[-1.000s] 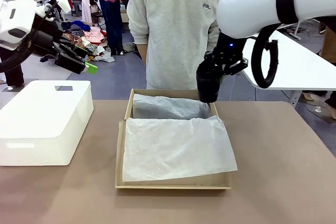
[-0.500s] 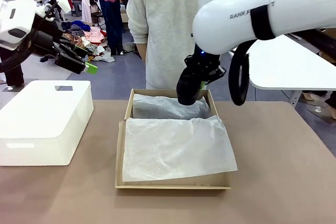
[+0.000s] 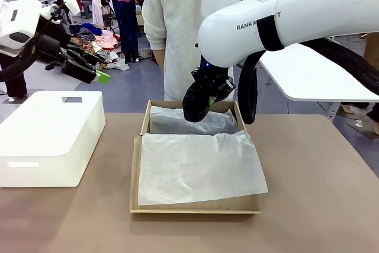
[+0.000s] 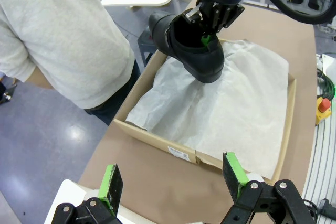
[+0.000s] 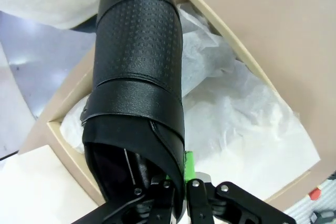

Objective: Pack the shoes into the box.
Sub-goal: Place the other shoe of the Shoes into the Shoes Box.

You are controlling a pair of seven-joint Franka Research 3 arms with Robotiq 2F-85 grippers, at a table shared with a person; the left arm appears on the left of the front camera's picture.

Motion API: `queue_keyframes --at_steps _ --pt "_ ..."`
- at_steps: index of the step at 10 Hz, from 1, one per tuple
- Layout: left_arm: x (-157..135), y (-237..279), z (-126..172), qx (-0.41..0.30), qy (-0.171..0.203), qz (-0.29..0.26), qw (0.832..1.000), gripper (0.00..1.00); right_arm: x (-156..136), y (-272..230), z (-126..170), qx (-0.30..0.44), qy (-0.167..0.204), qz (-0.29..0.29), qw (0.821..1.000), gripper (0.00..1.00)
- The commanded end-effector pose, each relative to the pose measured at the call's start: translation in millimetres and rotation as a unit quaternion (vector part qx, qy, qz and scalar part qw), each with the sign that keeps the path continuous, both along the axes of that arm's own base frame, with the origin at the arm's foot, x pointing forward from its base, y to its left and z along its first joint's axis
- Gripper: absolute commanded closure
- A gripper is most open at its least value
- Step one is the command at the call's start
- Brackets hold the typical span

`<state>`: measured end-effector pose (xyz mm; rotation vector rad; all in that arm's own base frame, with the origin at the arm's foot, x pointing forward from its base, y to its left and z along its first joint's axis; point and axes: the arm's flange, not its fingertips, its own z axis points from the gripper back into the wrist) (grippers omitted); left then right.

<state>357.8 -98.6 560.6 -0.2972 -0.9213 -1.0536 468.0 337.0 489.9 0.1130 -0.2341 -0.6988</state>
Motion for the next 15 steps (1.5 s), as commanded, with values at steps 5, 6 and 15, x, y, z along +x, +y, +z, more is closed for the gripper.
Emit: queue_keyframes --at_steps 5,6,15 --pt "0.7 0.9 -0.4 -0.005 0.0 -0.006 1.0 0.0 0.4 -1.9 -1.7 -0.002 0.003 -0.002 1.0 1.0" --pt "0.7 0.9 -0.4 -0.005 0.0 -0.006 1.0 0.0 -2.1 7.4 4.0 -0.002 -0.012 -0.05 0.999 1.0" --pt "0.7 0.9 -0.4 -0.005 0.0 -0.006 1.0 0.0 -19.5 76.5 10.6 0.025 -0.012 -0.318 0.948 1.0"
